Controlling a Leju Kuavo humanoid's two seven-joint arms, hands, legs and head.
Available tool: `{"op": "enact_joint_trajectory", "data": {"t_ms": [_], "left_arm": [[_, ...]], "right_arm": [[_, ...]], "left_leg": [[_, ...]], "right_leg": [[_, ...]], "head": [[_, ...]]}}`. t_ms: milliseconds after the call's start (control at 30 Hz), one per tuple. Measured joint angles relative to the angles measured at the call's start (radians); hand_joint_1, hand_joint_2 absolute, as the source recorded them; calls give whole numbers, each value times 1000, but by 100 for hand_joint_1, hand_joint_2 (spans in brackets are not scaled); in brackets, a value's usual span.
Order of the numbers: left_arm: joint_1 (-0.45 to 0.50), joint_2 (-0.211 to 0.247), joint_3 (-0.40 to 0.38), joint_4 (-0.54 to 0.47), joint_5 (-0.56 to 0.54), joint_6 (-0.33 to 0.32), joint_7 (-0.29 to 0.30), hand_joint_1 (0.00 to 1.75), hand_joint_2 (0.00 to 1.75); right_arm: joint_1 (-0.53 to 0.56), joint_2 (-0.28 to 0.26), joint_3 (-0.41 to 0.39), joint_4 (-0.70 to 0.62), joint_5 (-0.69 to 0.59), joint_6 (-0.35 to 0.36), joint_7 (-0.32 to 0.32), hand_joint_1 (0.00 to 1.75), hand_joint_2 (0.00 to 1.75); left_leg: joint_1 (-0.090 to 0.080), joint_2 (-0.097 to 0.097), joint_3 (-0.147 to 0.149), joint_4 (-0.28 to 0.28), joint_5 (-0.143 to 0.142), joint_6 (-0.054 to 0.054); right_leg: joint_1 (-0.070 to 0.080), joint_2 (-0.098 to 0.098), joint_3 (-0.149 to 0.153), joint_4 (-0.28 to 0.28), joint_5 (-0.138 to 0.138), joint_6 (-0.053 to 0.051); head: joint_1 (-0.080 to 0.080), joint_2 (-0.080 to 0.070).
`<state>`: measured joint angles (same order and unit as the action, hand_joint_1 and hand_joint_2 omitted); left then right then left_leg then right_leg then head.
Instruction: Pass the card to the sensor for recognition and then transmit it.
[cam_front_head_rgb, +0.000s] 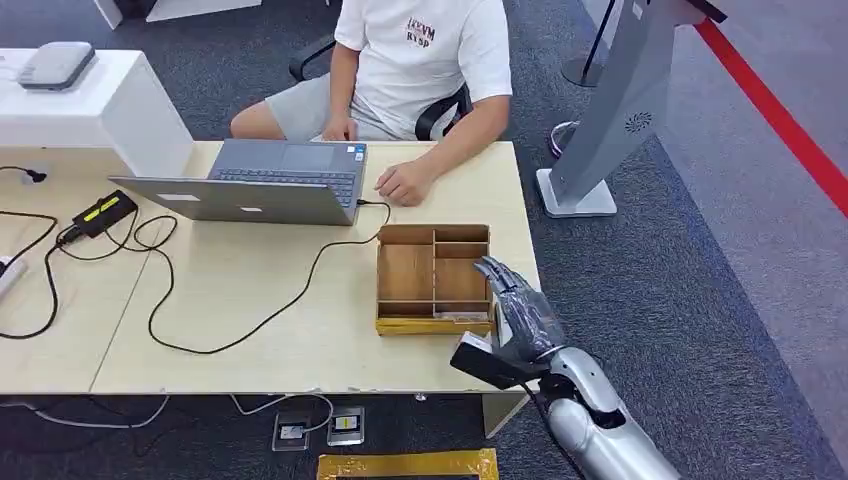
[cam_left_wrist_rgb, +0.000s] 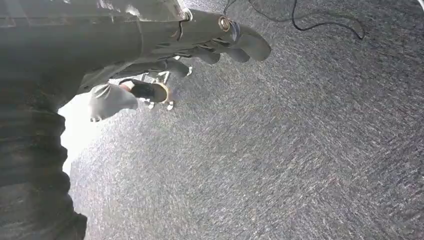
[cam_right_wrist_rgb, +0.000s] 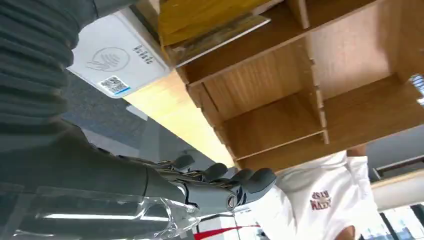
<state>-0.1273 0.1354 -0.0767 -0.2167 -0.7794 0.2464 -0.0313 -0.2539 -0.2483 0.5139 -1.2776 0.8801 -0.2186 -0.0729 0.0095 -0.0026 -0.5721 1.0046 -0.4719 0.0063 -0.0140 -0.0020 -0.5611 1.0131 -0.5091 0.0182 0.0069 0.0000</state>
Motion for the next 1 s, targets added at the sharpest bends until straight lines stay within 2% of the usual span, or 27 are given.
{"op": "enact_joint_trajectory", "data": {"t_ms": [233, 1000], "left_arm": [[0, 0, 0, 0, 0, 0, 0, 0, 175], [0, -2, 0, 0, -3, 4, 0, 0, 175]], "right_arm": [[-17, 22, 20, 10, 2, -8, -13, 0, 175], [-37, 29, 42, 90, -33, 13, -10, 0, 175]], "left_leg": [[0, 0, 0, 0, 0, 0], [0, 0, 0, 0, 0, 0]], "right_leg": [[0, 0, 0, 0, 0, 0], [0, 0, 0, 0, 0, 0]], "head": [[0, 0], [0, 0]]}}
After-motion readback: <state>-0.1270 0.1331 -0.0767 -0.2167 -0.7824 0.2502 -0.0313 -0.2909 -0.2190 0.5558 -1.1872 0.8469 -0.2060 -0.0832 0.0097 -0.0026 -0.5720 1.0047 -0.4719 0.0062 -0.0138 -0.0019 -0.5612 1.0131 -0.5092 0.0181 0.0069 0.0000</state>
